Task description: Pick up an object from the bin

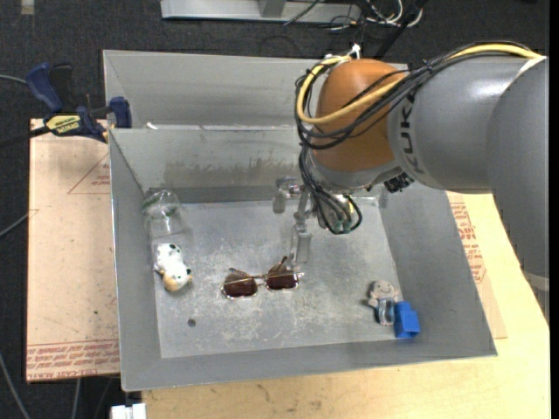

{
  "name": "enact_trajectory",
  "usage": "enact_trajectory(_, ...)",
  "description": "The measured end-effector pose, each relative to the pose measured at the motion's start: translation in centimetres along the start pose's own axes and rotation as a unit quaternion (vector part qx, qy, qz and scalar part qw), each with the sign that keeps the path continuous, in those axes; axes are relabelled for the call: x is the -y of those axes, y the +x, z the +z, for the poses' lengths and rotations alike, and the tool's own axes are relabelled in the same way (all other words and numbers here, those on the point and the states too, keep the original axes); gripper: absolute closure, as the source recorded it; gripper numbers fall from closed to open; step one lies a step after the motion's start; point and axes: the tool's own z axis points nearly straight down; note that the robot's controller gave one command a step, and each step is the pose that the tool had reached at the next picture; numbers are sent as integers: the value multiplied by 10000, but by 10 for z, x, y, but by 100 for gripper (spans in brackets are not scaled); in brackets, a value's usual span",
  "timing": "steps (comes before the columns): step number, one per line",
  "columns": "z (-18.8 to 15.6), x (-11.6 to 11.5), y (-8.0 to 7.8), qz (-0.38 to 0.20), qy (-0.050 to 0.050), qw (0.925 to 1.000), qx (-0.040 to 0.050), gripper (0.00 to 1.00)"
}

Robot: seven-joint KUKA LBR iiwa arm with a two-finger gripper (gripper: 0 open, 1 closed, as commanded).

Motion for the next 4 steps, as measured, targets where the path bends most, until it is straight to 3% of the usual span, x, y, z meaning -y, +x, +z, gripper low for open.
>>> enact_trajectory(1, -5, 0, -1, 7, -2, 10000, 33, 0)
enact_trajectory(3, 21, -10, 48, -1277, 3, 9918, 14, 0)
enact_trajectory(4, 11, -19, 47, -1627, 7, 9867, 30, 0)
